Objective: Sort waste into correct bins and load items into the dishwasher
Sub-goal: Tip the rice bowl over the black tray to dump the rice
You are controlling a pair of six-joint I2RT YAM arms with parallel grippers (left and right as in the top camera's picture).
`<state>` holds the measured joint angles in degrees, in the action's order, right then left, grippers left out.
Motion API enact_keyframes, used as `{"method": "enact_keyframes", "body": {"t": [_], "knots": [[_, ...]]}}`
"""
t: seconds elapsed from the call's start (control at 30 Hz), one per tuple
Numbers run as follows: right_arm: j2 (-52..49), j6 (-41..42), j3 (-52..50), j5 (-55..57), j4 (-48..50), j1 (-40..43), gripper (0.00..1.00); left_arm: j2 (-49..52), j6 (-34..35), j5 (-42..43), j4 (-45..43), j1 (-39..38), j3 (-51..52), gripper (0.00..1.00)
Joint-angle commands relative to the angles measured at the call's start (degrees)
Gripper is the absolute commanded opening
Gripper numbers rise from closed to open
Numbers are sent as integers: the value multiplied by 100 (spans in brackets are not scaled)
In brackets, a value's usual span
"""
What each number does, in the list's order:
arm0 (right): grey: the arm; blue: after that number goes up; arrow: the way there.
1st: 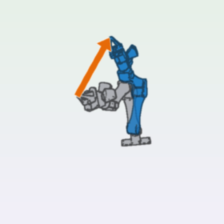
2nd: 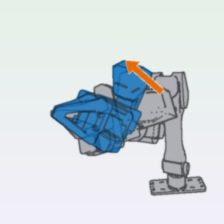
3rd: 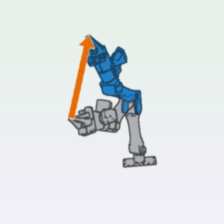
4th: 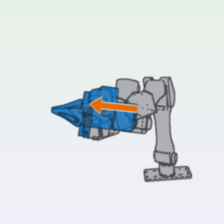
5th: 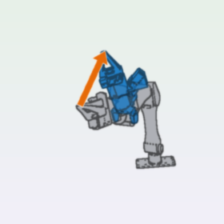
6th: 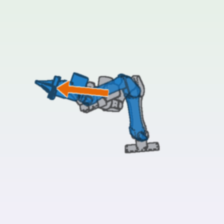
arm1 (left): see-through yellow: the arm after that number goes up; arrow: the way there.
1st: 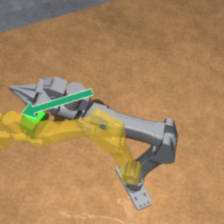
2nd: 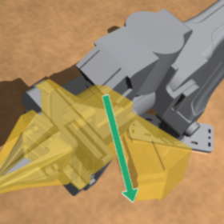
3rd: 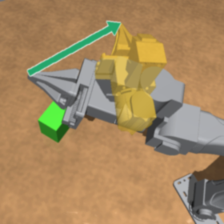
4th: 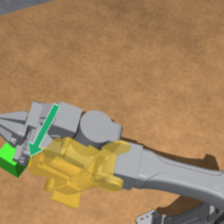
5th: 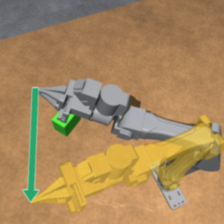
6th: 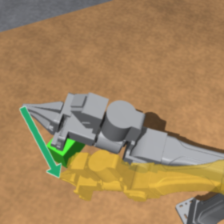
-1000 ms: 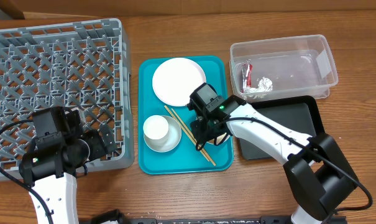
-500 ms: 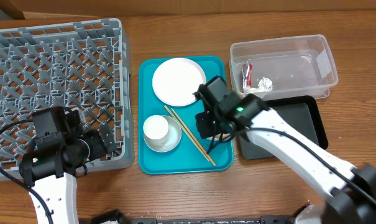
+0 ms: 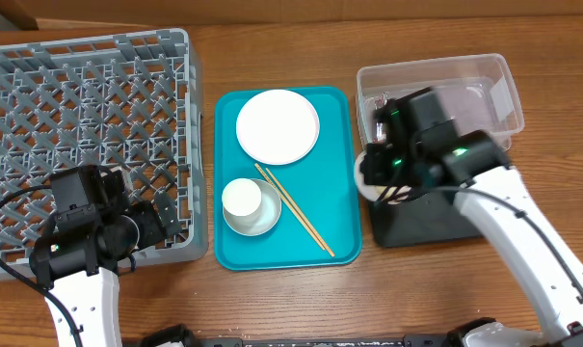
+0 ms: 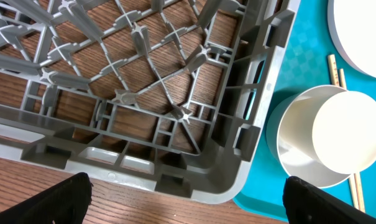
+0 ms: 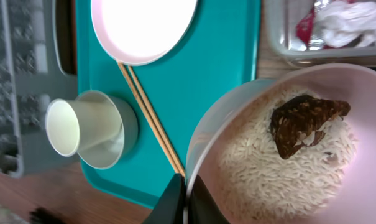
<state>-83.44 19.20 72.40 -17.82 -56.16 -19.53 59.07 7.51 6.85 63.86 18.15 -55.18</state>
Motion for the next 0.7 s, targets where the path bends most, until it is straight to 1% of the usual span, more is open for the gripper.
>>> {"method": "enact_keyframes", "body": {"t": [0.0,0.23,0.37,0.5,0.67], "knots": [[109,-367,-168,-1228,59,675,4,13,-66,63,-4,48,-125,100],[103,-1073,-870,-2975,275,1928,4,13,-66,63,-7,48,-125,100],[94,-1189,-1480,-3967,741,2524,4,13,-66,66,-4,48,-125,100],[-20,-1176,-2092,-5226,1451,3104,4,13,-66,66,-4,48,-125,100],[-352,-1180,-2420,-6192,1764,3779,4,13,-66,66,-2,48,-125,100]]}}
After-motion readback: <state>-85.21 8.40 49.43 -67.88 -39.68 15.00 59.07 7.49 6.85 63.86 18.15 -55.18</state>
